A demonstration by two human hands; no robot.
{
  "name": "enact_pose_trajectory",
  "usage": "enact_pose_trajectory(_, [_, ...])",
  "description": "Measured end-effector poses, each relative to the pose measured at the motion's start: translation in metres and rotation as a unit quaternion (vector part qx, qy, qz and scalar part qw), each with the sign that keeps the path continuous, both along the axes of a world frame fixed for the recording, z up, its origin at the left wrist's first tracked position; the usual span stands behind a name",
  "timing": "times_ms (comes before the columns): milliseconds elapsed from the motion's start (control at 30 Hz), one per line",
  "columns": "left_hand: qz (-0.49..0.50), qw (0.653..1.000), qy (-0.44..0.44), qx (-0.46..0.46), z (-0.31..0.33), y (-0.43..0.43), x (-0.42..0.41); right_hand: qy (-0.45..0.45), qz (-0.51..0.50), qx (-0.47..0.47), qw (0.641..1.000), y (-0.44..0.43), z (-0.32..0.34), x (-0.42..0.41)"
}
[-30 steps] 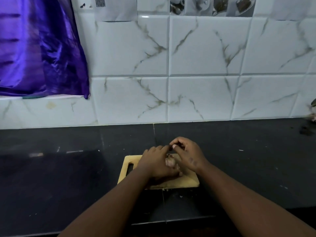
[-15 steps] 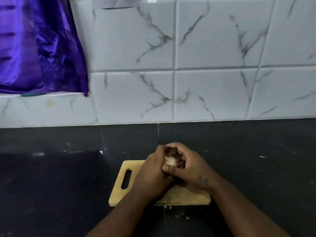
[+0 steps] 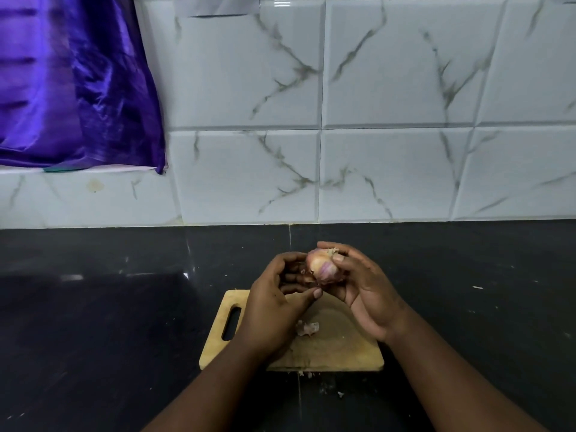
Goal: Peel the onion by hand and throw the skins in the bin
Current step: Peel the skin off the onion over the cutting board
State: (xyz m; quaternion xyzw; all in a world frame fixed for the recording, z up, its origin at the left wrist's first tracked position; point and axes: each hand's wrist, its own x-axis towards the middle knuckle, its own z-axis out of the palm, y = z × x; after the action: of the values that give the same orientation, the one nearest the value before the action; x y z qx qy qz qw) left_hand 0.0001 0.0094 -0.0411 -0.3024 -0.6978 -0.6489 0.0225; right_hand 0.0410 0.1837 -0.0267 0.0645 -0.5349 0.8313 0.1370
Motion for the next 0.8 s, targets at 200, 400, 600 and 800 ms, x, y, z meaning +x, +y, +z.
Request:
enact_pose_trajectory(200, [0.025,0.999,-0.02,0.026,-0.001,0.0,-0.005,-0.021,0.047,-0.044,0.998,0.002,-0.002,0.002])
enact_pose_trajectory(400, [0.023,0.998,-0.022,0.062,-0.004,0.001,-0.008,-0.015,0.067,0.0,0.998,0.002,0.001,0.003])
enact_pose_trajectory(600, [-0.042,0.986,-0.059,0.15,0.002,0.003,-0.004,0.0,0.052,-0.031,0.998,0.006,0.002,0.002])
enact_pose_trajectory(800, [0.035,0.988,0.052,-0.14,-0.006,-0.015,-0.011,-0.038,0.033,-0.029,0.998,0.018,0.0,0.004])
